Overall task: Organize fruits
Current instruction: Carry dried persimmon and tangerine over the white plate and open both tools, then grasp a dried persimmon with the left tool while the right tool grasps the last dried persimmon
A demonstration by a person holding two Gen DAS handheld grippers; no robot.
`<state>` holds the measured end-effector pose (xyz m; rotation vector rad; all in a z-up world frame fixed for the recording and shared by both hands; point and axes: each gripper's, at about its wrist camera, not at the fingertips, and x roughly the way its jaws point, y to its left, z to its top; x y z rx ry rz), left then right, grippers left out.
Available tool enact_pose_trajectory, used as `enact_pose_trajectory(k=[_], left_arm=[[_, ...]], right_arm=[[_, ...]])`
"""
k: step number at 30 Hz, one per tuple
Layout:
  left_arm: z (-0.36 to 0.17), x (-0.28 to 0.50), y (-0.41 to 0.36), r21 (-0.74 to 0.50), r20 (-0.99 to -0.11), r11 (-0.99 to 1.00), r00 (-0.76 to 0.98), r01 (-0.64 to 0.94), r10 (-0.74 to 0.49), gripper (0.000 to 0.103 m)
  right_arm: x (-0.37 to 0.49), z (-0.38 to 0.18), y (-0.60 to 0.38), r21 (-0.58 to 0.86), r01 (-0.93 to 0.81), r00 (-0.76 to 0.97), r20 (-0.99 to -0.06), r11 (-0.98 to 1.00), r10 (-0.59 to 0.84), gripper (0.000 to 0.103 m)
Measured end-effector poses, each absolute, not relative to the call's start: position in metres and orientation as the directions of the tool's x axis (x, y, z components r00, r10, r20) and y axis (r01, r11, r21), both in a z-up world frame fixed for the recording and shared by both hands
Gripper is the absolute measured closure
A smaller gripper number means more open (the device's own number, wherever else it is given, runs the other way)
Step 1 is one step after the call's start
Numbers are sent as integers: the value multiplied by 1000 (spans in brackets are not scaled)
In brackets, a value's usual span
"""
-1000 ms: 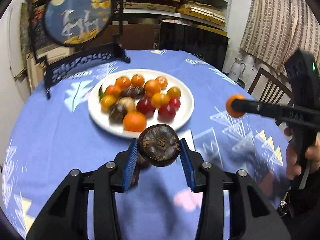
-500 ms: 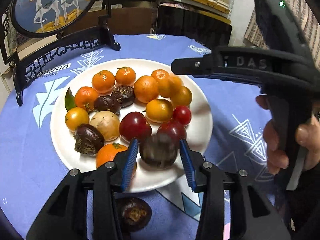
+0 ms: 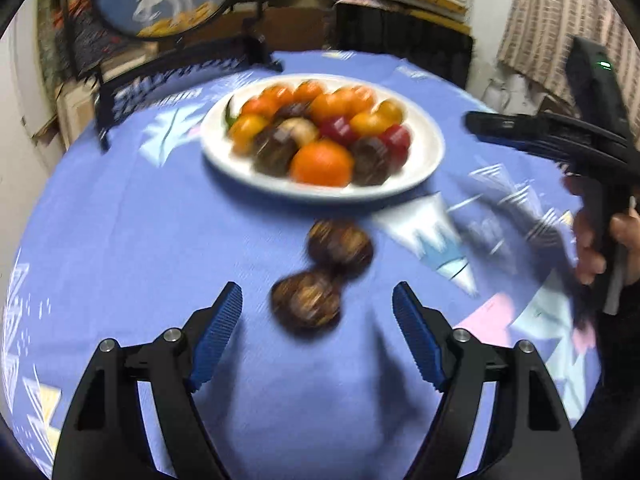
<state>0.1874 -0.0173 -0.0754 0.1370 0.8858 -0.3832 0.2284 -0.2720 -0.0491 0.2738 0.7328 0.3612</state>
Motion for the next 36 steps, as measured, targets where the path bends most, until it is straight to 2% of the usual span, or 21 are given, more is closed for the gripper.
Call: enact_pose_trajectory(k=[9, 10, 11, 12, 19, 27, 31, 32, 33, 36], left_arm=[[-93, 208, -13, -68, -813, 935, 524, 348, -255, 28], [-93, 207, -15, -68, -812, 932, 524, 355, -258, 35], [-91, 205, -15, -71, -805, 928, 528, 365, -270, 58], [-90, 203, -14, -80, -800, 924, 529, 374, -283, 61], [-76, 169, 10, -143, -732, 930, 596, 339, -330, 61], [-68, 151, 34, -154, -722, 936, 611, 317, -326, 61], [-67, 147, 32, -151, -718, 932, 612, 329, -333, 60], [-67, 147, 32, -154, -716, 931, 612, 331, -336, 61], [-67, 147, 31, -154, -715, 931, 614, 330, -335, 61], [-70, 151, 31, -154, -718, 933, 612, 326, -333, 61]], right_arm=[[198, -55, -256, 344, -245, 664, -622, 906, 416, 47], [195, -57, -255, 342, -243, 661, -627, 908, 413, 47], [193, -58, -253, 341, -241, 656, -633, 908, 412, 47], [193, -59, -251, 339, -241, 650, -639, 909, 411, 47], [186, -59, -200, 282, -336, 588, -683, 899, 433, 47], [210, -75, -127, 134, -386, 550, -761, 913, 344, 47], [224, -80, -114, 124, -374, 533, -783, 919, 322, 47], [226, -82, -112, 119, -375, 526, -789, 920, 316, 50], [228, -86, -108, 101, -377, 520, -800, 921, 301, 60], [223, -88, -104, 52, -394, 534, -800, 918, 275, 61]])
